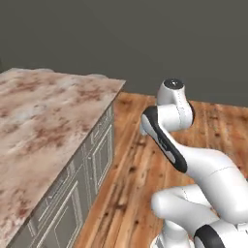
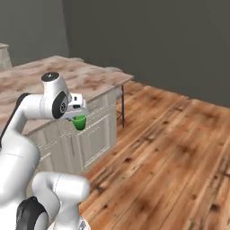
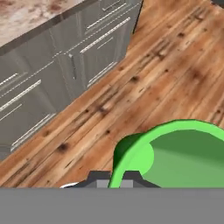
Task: Place the pitcher and cup on the dining counter for serving.
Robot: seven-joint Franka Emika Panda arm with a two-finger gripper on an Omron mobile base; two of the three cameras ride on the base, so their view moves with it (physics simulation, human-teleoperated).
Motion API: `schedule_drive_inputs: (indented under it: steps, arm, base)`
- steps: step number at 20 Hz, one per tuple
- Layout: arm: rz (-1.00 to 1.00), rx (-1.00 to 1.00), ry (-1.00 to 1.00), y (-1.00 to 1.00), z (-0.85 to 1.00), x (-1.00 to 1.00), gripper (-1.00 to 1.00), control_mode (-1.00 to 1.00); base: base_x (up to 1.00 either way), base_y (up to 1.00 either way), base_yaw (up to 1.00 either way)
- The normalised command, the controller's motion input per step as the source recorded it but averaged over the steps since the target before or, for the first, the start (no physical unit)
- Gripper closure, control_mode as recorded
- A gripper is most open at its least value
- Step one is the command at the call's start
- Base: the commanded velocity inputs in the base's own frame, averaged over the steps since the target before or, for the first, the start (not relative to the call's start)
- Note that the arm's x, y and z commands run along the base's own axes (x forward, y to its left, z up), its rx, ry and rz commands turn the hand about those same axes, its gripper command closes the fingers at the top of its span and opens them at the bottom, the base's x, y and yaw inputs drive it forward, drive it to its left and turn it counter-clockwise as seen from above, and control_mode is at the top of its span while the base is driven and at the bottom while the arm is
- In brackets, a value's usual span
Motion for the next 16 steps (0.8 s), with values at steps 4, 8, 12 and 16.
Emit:
schedule_drive_inputs:
  steps: [4, 8, 12, 16]
  arm:
    - [0.0, 0.0, 0.0, 0.0, 0.0, 0.0, 1.0, 1.0]
    - [0.0, 0.0, 0.0, 0.0, 0.0, 0.0, 1.0, 1.0]
    - [0.0, 0.0, 0.0, 0.0, 0.0, 0.0, 1.0, 1.0]
    - [0.0, 0.0, 0.0, 0.0, 0.0, 0.0, 1.0, 1.0]
  base:
    - [0.0, 0.0, 1.0]
    - [0.0, 0.0, 1.0]
    - [0.03, 0.0, 1.0]
    - [0.51, -0.32, 0.61]
